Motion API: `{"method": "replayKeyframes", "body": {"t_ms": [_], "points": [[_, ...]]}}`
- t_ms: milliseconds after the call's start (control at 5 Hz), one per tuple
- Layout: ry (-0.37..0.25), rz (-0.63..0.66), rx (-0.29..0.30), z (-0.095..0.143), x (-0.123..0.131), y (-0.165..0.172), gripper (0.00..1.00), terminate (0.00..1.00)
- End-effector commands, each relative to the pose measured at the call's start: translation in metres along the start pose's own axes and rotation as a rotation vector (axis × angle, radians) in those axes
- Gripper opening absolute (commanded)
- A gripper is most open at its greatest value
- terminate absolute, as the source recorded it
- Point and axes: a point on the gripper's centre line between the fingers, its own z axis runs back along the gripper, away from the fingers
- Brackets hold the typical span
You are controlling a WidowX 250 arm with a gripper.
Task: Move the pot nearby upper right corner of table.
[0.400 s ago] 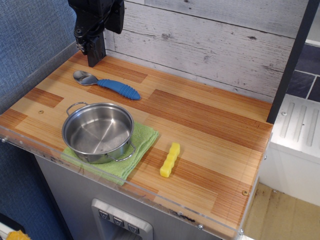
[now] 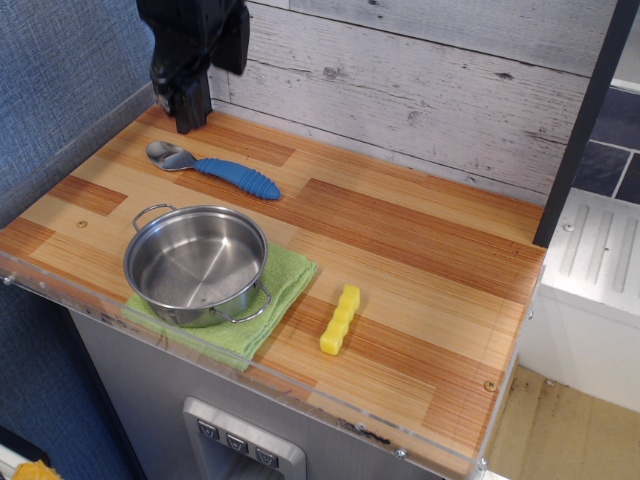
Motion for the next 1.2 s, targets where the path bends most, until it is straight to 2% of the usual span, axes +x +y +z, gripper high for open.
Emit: {"method": "replayKeyframes", "body": {"t_ms": [0,200,400,800,1000], "points": [[-0.032,-0.086,-0.012,0.028,0.007,0.027,1.00,0.00],[0.013,-0.132,0.001,0.036,0.009,0.045,1.00,0.00],[0.042,-0.203,0.044,0.033,0.012,0.066,1.00,0.00],[0.183,-0.393,0.062,0.009,0.020,0.098,1.00,0.00],[0.232,-0.472,0.050,-0.004,0.017,0.105,1.00,0.00]]}}
